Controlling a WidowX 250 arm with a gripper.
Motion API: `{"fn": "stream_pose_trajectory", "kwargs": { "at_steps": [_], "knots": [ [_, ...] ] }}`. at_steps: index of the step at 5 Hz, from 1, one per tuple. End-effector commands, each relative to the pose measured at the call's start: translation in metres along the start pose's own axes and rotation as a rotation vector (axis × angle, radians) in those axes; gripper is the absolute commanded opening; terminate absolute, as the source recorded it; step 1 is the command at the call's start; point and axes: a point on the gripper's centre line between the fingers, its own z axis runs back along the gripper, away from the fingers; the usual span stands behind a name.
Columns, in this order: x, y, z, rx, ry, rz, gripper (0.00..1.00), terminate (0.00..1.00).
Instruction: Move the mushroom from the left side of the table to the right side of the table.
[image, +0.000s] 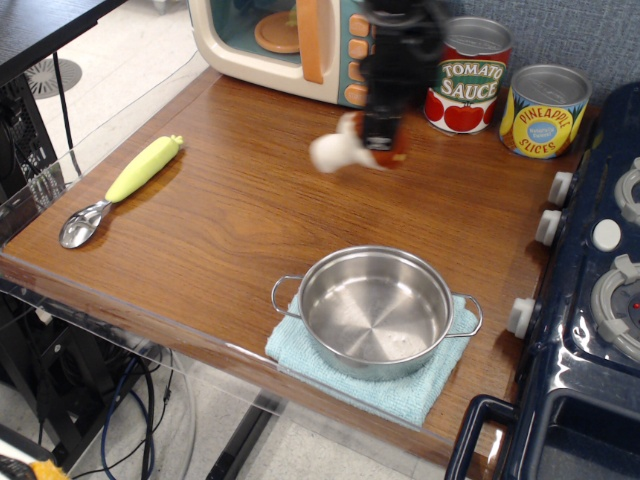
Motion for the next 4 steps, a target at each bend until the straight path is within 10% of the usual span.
{"fn": "stream_pose_trajectory", "kwargs": {
  "at_steps": [1,4],
  "knots": [
    [0.068,0.001,0.019,0.089,-0.038,-0.110,0.00,0.00],
    [0.099,0.012,-0.016,0.067,0.044,-0.187,0.00,0.00]
  ]
}}
